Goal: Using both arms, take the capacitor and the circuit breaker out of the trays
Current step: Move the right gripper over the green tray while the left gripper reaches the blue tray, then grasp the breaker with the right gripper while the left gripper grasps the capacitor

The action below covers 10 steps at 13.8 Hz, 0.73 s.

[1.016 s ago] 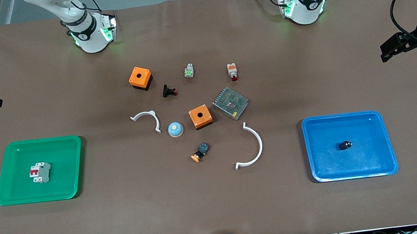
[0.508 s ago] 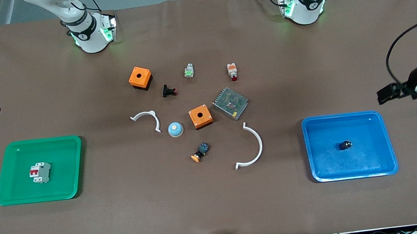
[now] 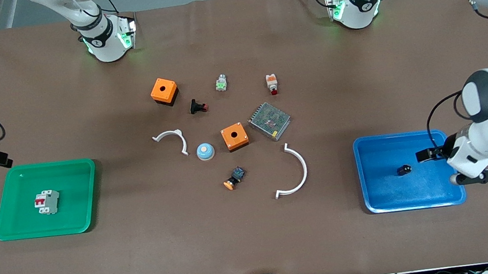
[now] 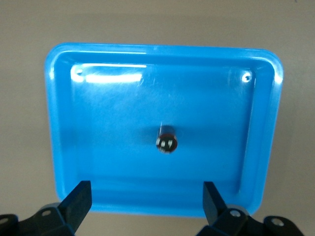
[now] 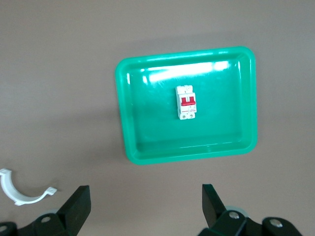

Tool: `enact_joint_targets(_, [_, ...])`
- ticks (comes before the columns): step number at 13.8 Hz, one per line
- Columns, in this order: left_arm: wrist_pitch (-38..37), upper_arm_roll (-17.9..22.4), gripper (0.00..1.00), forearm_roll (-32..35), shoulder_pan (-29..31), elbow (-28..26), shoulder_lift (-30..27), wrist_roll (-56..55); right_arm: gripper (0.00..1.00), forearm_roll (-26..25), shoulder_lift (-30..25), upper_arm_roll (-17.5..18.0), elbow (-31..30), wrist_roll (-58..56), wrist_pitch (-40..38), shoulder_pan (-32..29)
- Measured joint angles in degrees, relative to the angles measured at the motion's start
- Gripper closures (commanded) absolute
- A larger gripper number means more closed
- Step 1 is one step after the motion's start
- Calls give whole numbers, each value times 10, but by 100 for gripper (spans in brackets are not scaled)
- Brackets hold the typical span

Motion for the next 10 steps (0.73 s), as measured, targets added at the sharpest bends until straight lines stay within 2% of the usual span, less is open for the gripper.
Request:
enact_joint_targets(2, [30,0,5,0,-2,2,26,-1,0,0,49,-1,-6,-6,59,-18])
enact_joint_targets(4, [58,0,22,0,-3,3,49,-3,0,0,93,-1,-14,-23,121,-32])
enact_joint_targets(10, [86,-1,27,1,-5,5,89,-10,0,2,161,-1,-60,-93,273,-59])
